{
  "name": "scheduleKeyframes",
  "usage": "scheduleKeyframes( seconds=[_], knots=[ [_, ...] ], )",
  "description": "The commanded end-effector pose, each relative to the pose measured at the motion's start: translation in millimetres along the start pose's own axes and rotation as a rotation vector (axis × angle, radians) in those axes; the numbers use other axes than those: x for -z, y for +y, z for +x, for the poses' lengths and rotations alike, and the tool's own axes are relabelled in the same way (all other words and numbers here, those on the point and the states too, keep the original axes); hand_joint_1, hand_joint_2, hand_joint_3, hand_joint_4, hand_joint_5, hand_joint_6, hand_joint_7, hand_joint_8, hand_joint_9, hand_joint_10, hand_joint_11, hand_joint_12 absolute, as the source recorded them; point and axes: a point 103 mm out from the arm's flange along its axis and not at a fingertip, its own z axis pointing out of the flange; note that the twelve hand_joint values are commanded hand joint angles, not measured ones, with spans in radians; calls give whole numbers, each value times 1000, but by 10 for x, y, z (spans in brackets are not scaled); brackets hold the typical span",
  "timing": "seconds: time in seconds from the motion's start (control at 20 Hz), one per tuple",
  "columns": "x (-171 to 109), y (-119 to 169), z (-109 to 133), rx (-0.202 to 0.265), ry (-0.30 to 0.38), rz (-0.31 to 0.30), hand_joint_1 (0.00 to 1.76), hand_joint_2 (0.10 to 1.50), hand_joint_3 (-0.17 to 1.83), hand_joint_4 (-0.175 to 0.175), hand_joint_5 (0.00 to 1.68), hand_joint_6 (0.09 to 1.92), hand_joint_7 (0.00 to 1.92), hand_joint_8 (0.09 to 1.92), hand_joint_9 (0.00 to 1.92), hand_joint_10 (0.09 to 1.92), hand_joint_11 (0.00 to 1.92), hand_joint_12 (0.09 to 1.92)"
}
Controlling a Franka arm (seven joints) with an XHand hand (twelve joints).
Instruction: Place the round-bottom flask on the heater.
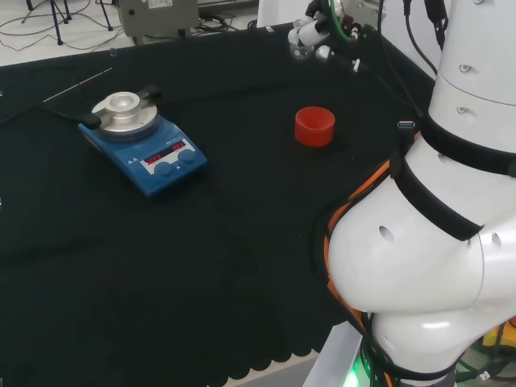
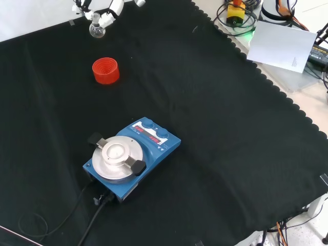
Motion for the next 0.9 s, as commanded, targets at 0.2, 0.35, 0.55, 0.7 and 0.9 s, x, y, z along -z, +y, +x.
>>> scheduleKeyframes(
  seconds=[0.2, 0.35, 0.55, 0.7, 0.9],
  knots=[
    [-41, -4, 541, 93, -16, 35, 1076, 665, 862, 140, 1064, 1132, 571, 584, 712, 564, 223, 1324],
    [-83, -5, 701, 118, -20, 49, 1077, 664, 864, 140, 1064, 1132, 571, 584, 712, 564, 228, 1324],
    [-169, -7, 992, 161, -22, 71, 1077, 663, 866, 140, 1064, 1133, 571, 583, 713, 564, 232, 1324],
    [-225, -7, 1197, 192, -22, 83, 1077, 662, 867, 140, 1065, 1133, 572, 583, 713, 564, 235, 1324],
    [-304, -12, 1473, 233, -22, 103, 1077, 662, 868, 141, 1065, 1133, 572, 583, 713, 563, 238, 1324]
  ],
)
